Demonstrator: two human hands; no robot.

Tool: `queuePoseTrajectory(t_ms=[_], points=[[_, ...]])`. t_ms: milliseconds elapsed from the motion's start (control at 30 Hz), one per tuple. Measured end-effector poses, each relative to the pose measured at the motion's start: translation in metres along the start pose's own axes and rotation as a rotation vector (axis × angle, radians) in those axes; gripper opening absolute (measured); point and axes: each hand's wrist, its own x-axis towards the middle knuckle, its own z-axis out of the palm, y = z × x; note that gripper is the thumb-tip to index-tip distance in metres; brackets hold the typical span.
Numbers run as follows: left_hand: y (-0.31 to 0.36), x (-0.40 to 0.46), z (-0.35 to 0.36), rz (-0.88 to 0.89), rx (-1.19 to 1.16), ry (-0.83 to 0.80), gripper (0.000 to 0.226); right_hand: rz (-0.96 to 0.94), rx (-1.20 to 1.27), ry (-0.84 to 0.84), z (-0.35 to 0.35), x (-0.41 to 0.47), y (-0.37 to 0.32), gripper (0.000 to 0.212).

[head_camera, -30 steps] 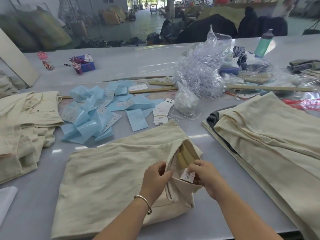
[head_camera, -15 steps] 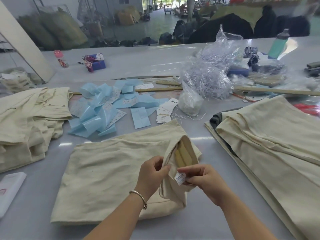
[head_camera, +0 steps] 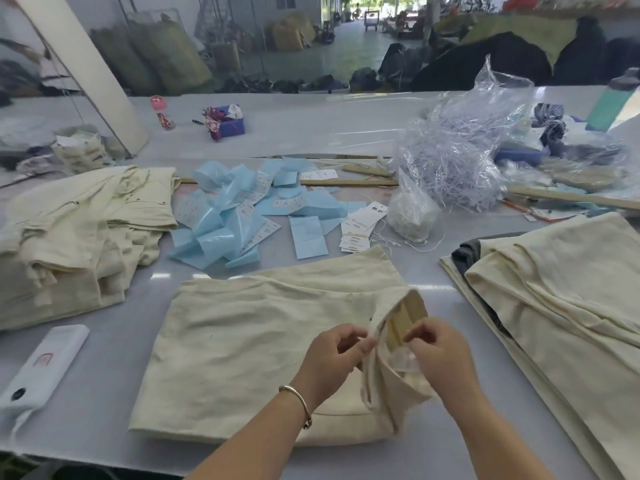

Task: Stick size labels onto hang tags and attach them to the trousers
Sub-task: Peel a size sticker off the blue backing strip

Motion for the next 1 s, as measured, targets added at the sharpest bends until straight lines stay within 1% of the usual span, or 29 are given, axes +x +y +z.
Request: queuePoseTrajectory(t_ms=[33,67,100,133,200,267,400,467,533,633,733,867,900,1000], points=[[-0.001,0.000,-0.002,-0.031,-0.001,-0.031,0.020,-0.080,-0.031,0.122,0.004,0.001,-0.005,0.031],[-0.002,0.000,-0.007,-0.047,0.004,-0.042,0.025,-0.158,-0.010,0.203,0.009,0.003,-0.012,0.032],[-0.004,0.002,-0.014,-0.055,0.018,-0.034,0.027,-0.224,0.027,0.244,0.016,0.006,-0.020,0.032],[-0.007,0.004,-0.023,-0.065,0.028,-0.007,0.025,-0.271,0.056,0.250,0.024,0.011,-0.026,0.033],[-0.017,0.011,-0.048,-0.097,0.027,0.077,0.018,-0.285,0.090,0.189,0.048,0.025,-0.037,0.033],[-0.029,0.019,-0.080,-0.134,0.011,0.168,0.015,-0.244,0.089,0.115,0.078,0.039,-0.044,0.032],[-0.047,0.047,-0.151,-0.183,0.023,0.314,0.014,-0.138,0.104,-0.015,0.147,0.071,-0.052,0.034],[-0.051,0.068,-0.185,-0.190,0.055,0.397,0.018,-0.081,0.110,-0.071,0.181,0.091,-0.060,0.033],[-0.051,0.095,-0.215,-0.172,0.104,0.466,0.024,-0.040,0.106,-0.125,0.213,0.112,-0.071,0.031],[-0.044,0.143,-0.254,-0.073,0.263,0.539,0.032,-0.026,0.086,-0.190,0.256,0.144,-0.088,0.030],[-0.038,0.196,-0.287,0.015,0.372,0.600,0.026,-0.013,0.085,-0.217,0.289,0.171,-0.100,0.028],[-0.040,0.265,-0.318,-0.027,0.463,0.563,0.015,0.032,0.101,-0.202,0.315,0.190,-0.099,0.030],[-0.043,0.280,-0.323,-0.052,0.471,0.536,0.018,0.053,0.106,-0.200,0.320,0.193,-0.098,0.031],[-0.056,0.313,-0.331,-0.166,0.451,0.421,0.049,0.105,0.099,-0.199,0.331,0.201,-0.093,0.032]])
